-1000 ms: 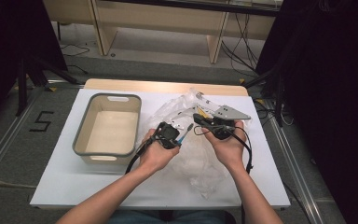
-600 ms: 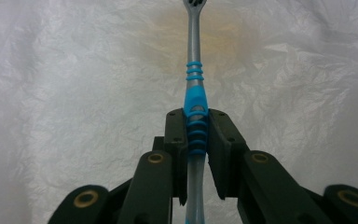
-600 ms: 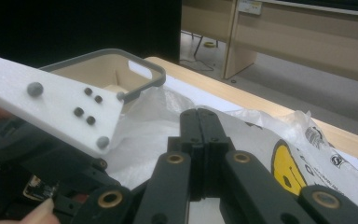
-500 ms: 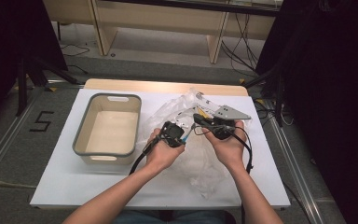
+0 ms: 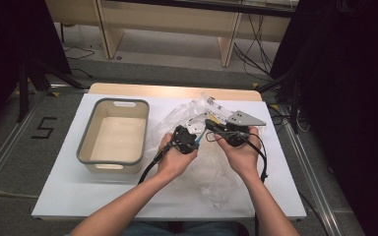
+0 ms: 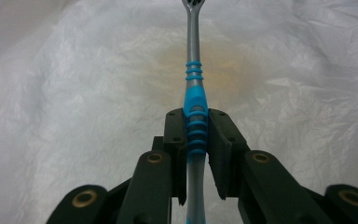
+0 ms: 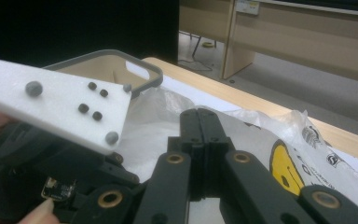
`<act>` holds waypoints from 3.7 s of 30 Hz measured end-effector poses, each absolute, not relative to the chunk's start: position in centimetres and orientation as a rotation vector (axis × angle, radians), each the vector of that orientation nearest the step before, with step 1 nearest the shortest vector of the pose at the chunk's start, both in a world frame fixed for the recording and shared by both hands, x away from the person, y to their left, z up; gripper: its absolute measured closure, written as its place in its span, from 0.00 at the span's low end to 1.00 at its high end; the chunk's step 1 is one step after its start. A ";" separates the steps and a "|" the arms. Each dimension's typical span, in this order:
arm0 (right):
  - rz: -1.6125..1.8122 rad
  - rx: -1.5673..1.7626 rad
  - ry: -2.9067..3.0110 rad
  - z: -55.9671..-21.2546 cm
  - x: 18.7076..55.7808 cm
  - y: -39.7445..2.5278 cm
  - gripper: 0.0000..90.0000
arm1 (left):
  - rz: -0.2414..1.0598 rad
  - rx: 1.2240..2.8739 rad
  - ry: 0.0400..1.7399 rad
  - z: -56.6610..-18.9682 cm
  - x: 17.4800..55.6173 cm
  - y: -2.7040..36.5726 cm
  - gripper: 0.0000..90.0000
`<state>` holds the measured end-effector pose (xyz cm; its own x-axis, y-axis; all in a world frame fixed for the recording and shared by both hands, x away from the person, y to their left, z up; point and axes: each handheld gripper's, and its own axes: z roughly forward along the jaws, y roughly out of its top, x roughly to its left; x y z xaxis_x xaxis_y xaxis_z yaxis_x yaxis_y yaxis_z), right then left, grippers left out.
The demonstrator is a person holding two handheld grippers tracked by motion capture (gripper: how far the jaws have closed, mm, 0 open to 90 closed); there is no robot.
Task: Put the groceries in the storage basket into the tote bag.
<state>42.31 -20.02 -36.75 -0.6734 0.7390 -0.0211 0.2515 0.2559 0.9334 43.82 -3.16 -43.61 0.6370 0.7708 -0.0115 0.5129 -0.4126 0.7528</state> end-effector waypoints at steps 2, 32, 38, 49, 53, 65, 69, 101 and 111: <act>1.407 0.899 2.074 -36.8 42.3 -20.0 1.00 | 0.415 2.089 0.979 -44.0 43.9 -3.3 0.81; 1.143 0.916 2.500 -43.2 40.3 -20.0 1.00 | 0.478 1.918 0.965 -39.9 38.4 6.4 0.57; 1.037 0.913 2.614 -45.1 40.1 -19.8 1.00 | 0.482 1.924 0.988 -40.3 39.2 6.3 0.55; 1.052 0.921 2.669 -45.3 39.6 -20.1 0.73 | 0.459 2.002 0.992 -42.1 40.1 5.4 0.48; 1.185 0.977 2.516 -43.1 39.3 -21.5 0.59 | 0.446 2.013 0.997 -42.5 40.0 5.3 0.48; 1.193 1.215 2.201 -41.3 39.7 -27.1 0.47 | 0.432 2.036 0.996 -42.7 39.4 5.5 0.48; 1.134 1.275 2.156 -41.6 39.5 -28.5 0.44 | 0.429 2.037 0.992 -42.6 38.9 5.7 0.47; 1.068 1.467 2.146 -43.9 36.9 -30.8 0.41 | 0.376 2.057 0.918 -43.3 36.1 6.3 0.45; 1.020 1.529 2.220 -45.5 35.5 -28.8 0.39 | 0.373 2.068 0.928 -43.7 36.2 6.2 0.45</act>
<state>35.53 -28.80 -45.52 -0.4129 0.8945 0.1715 0.7127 0.2001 0.6723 36.22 6.17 -43.69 0.6846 0.7265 -0.0591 0.4840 -0.3924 0.7821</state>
